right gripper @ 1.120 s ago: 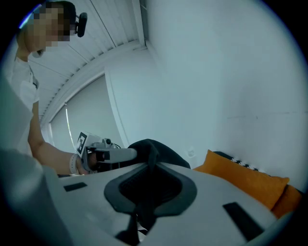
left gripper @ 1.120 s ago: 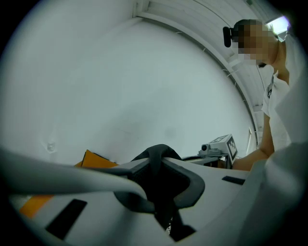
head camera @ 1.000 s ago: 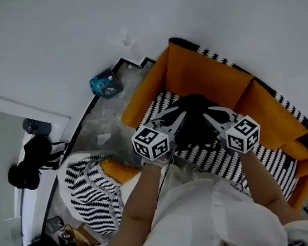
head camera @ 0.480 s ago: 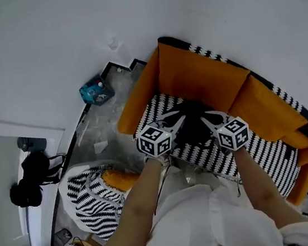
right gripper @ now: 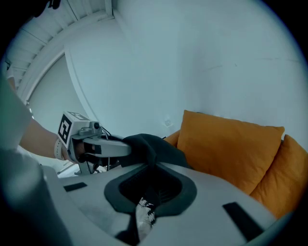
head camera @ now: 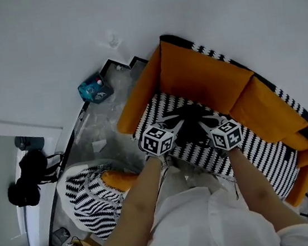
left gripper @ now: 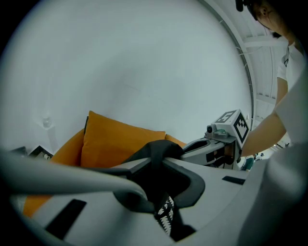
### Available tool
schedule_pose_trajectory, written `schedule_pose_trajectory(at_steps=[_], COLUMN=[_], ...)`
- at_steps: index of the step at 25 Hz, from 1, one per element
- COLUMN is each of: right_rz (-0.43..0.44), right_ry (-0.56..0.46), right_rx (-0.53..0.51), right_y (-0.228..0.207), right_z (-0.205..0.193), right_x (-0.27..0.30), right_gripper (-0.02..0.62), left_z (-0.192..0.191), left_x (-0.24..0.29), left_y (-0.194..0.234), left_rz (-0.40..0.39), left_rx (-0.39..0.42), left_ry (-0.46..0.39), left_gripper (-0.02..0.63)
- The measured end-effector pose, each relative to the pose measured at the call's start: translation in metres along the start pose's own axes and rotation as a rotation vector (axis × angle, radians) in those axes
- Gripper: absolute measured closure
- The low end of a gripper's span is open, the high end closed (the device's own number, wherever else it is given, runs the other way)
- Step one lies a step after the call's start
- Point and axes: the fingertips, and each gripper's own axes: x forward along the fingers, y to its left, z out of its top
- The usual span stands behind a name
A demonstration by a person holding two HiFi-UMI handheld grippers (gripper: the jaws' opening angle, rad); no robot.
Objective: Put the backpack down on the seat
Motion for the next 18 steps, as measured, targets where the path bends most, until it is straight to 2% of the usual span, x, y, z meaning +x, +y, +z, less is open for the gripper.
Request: schedule_pose_trajectory(at_steps=[11, 14, 18], right_rz=[-0.016, -0.030, -0.055], right_ry=[0.052, 0.079, 0.091], right_rx=[0.038, 0.043, 0.051], right_y=[-0.010, -0.012, -0.019], right_z=[-0.012, -0.017, -0.018], right_x=[0.015, 0.019, 0.021], right_gripper=[0.555, 0.550, 0.540], left_z=[-0.015, -0.017, -0.016], left_x=[0.009, 0.012, 0.016], left_y=[0.009, 0.010, 0.011], left_rz=[0.014, 0.024, 0.049], left_rx=[-0.054, -0.064, -0.053], left_ry=[0.022, 0.023, 0.026], left_gripper=[0.555, 0.470, 0.454])
